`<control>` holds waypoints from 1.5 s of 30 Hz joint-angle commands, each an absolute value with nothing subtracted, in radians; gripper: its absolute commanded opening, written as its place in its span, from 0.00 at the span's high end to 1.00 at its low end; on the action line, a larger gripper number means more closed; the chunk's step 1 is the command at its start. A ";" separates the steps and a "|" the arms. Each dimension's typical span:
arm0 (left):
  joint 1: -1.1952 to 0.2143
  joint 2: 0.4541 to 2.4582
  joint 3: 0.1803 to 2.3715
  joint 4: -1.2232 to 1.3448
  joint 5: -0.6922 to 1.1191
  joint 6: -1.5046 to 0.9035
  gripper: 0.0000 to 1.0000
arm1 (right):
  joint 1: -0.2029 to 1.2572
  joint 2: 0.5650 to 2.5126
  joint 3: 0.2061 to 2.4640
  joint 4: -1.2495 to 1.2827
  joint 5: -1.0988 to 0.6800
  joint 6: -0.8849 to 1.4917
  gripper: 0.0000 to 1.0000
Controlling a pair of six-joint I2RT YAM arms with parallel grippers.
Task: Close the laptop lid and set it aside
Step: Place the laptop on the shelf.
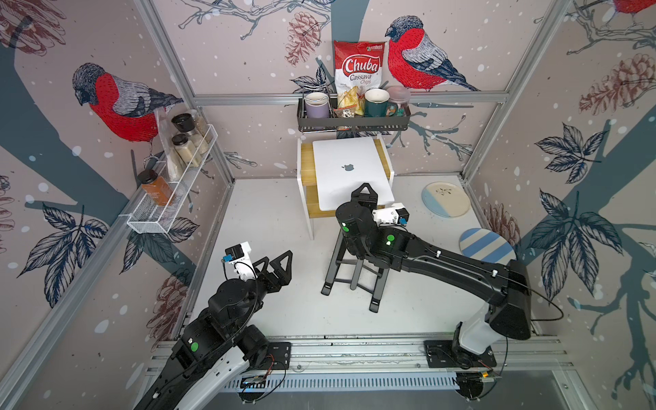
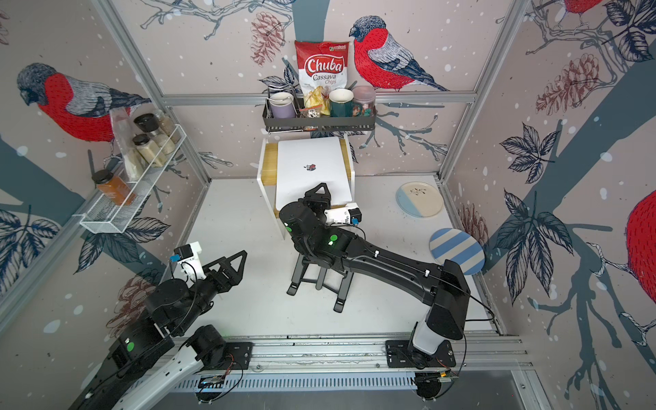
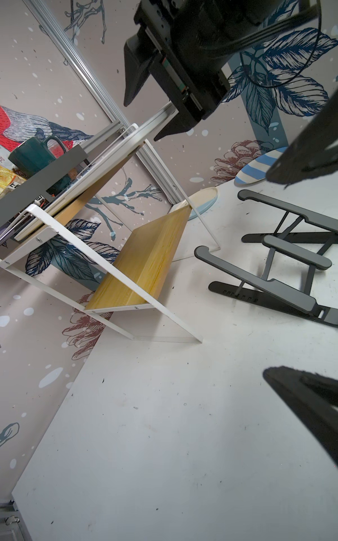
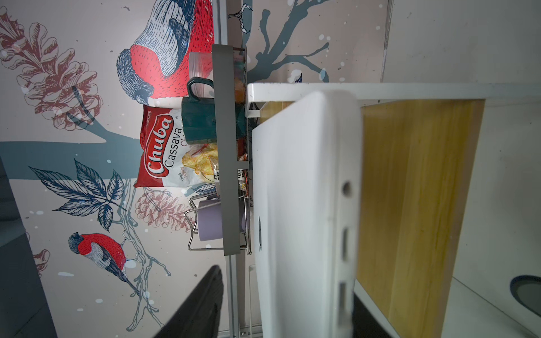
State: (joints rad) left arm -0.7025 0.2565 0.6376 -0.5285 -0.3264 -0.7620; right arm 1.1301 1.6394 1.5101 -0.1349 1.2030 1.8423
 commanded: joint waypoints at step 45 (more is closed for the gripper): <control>-0.703 0.336 0.672 -0.547 -0.389 -0.746 0.04 | 0.961 1.719 1.632 -0.210 0.864 1.708 0.27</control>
State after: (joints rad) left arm -0.7025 0.3302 0.6605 -0.5346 -0.3706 -0.7593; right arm 0.9691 1.7157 1.6245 -0.1989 0.9081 1.7428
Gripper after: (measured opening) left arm 0.961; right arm 0.713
